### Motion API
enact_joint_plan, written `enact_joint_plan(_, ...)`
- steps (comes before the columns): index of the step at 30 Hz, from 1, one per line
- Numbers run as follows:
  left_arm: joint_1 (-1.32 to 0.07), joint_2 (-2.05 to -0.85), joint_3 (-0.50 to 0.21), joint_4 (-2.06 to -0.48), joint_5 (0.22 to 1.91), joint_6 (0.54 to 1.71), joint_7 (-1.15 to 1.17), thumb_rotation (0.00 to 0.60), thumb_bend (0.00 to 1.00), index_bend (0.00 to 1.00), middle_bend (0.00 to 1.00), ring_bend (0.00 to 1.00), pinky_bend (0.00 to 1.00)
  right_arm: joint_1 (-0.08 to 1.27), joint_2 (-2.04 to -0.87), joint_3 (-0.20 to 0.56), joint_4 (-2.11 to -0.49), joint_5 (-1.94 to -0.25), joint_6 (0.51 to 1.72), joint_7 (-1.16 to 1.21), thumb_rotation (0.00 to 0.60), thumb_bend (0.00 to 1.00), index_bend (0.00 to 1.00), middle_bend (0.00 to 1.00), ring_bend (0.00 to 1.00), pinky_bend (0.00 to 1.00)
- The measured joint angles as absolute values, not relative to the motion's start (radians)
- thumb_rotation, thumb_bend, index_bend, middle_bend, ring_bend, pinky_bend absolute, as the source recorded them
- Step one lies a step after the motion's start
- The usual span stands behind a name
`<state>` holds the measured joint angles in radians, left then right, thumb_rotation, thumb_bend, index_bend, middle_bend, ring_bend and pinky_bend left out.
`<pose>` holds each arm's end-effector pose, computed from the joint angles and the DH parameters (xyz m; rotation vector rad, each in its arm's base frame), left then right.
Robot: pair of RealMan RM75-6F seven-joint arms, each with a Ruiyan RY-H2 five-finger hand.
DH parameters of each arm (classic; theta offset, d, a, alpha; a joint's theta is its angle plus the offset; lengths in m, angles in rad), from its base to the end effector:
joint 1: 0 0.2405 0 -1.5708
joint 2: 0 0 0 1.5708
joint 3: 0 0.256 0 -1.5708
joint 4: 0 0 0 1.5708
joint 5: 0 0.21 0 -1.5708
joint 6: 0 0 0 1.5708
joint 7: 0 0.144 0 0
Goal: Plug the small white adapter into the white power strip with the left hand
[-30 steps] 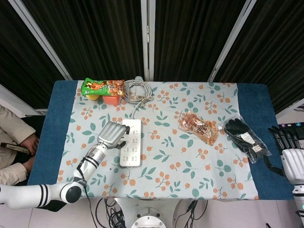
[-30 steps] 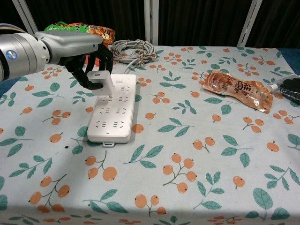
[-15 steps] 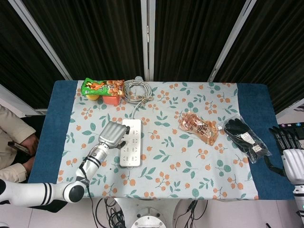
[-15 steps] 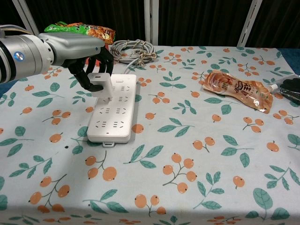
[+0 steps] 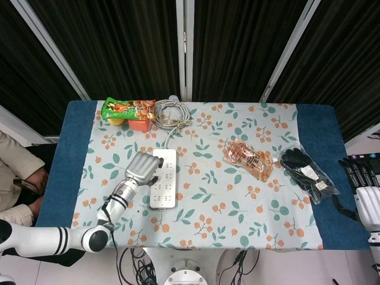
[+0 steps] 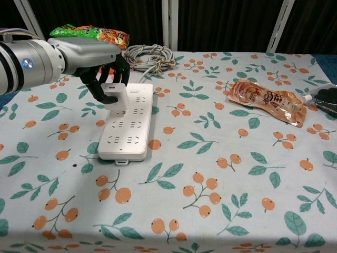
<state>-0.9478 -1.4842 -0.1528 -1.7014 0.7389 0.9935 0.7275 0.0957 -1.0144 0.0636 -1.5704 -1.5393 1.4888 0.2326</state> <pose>-0.0906 0.3414 -0.0138 -1.9921 -0.8294 -0.7328 -0.3168 -0.1884 0.1979 1.3790 -0.9329 1.0140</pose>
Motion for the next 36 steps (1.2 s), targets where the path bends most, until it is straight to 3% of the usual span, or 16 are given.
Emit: enact_joint_plan(36, -0.986, -1.511, -0.123, -1.666, 0.682, 1.009, 0.728, 0.600, 0.50, 0.68, 0.72, 0.53, 0.56, 0.091, -1.017, 0.064, -1.562, -1.537, 1.489, 0.238, 0.600, 0.33, 0.00, 0.05, 0.00, 0.00)
